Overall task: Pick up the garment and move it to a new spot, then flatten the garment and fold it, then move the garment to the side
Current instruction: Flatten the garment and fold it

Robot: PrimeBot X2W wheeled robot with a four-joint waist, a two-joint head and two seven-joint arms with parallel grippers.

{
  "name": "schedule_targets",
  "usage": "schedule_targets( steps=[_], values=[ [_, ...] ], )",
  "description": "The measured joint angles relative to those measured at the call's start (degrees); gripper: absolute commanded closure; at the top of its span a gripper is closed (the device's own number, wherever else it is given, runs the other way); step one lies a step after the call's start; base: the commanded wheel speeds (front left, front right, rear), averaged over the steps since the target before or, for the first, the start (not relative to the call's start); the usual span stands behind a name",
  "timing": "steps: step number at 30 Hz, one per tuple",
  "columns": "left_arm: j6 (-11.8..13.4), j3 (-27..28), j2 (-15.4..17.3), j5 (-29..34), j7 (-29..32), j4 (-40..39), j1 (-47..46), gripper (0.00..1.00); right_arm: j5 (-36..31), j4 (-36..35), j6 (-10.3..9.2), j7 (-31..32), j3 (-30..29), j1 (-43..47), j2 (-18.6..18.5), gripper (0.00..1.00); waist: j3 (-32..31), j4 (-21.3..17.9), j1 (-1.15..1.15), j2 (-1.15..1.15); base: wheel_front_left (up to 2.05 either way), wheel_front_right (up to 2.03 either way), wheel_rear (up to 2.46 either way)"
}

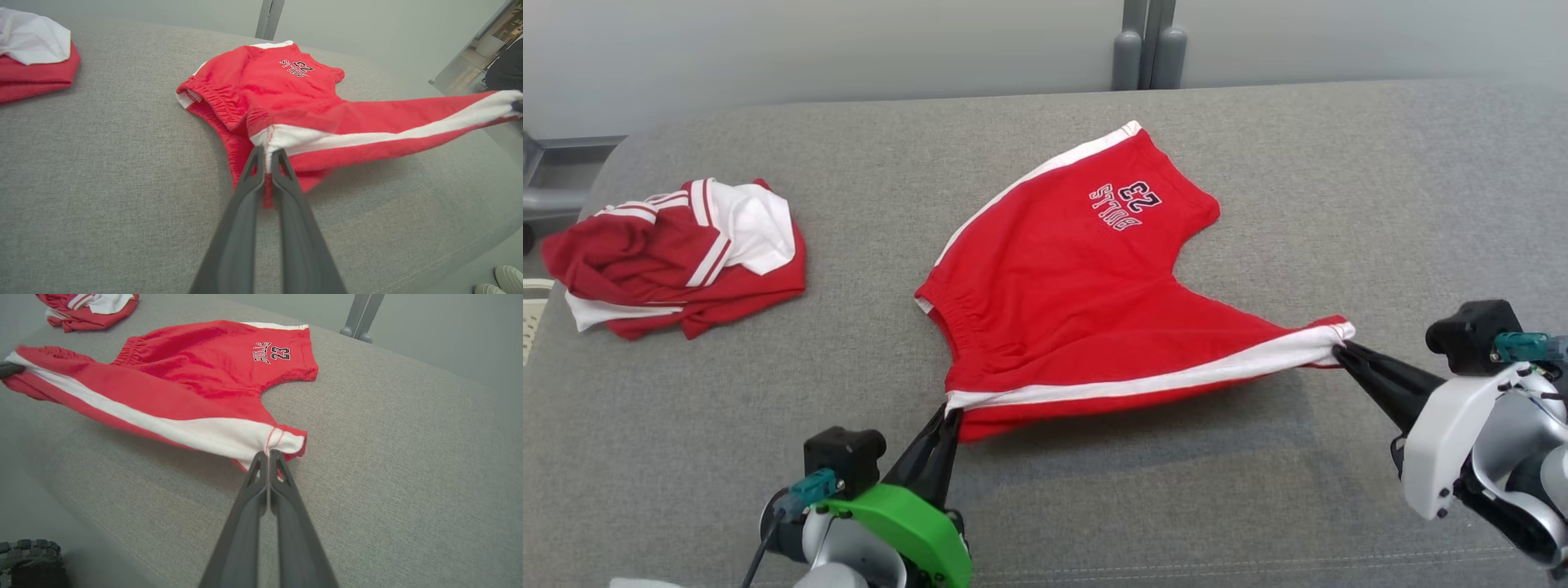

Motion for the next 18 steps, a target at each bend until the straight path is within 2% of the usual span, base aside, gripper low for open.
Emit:
schedule_targets(
  steps=[8,18],
  values=[
    [-1.31,-0.52,-3.22,1.00,0.53,1.96,-7.75,1.00,-5.05,2.64,0.00,0.54,-0.04,-9.17,1.27,1.00,2.18,2.39,0.00,0.00,0.00,0.00,0.00],
    [-2.97,0.94,-9.25,0.41,-0.42,9.17,-18.38,1.00,-5.45,15.35,0.01,-1.36,6.42,-27.91,2.63,1.00,7.17,5.55,0.00,0.00,0.00,0.00,0.00]
  ],
)
